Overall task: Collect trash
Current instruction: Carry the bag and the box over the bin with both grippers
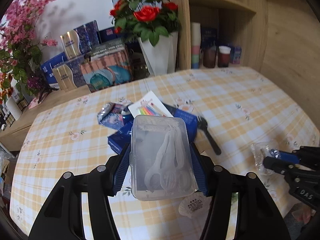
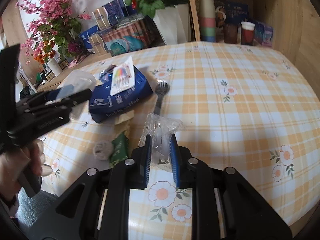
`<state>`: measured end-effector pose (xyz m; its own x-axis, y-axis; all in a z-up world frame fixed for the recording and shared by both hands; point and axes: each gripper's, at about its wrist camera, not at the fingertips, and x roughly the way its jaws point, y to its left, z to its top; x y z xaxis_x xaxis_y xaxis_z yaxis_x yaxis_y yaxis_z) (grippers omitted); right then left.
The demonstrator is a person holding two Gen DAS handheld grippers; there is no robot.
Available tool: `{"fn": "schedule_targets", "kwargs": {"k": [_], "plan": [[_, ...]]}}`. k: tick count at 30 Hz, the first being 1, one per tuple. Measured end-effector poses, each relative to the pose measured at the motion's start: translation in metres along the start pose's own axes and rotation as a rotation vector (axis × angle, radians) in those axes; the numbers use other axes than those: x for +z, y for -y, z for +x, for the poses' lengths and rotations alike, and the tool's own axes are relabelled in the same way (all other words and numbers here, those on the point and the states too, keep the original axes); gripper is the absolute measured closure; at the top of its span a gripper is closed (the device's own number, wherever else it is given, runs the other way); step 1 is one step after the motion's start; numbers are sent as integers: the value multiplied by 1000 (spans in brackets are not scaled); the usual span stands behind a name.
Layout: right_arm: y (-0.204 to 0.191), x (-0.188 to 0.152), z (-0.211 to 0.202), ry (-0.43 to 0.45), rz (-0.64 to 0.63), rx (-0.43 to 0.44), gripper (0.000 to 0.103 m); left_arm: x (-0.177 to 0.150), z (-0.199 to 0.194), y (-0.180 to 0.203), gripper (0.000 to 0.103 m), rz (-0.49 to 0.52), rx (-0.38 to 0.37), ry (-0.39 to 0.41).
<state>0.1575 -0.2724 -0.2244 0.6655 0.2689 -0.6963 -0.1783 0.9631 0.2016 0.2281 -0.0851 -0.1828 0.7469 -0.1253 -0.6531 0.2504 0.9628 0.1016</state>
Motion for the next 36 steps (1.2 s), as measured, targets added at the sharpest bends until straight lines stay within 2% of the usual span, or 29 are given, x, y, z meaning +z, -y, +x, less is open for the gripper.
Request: {"fn": "schedule_targets", "kwargs": {"k": [4,16,36], "plan": [[-10,-1,-14,15,-14,-1,82,3,-38,-9,47,-31,-28,53],[-44,-21,-57,49,-67,4,82,-18,-129,-35,47,-119,-80,128],[-113,-64,-118,106,-197,71,82,-96,-251,-64,47,-212,-37,186]]}}
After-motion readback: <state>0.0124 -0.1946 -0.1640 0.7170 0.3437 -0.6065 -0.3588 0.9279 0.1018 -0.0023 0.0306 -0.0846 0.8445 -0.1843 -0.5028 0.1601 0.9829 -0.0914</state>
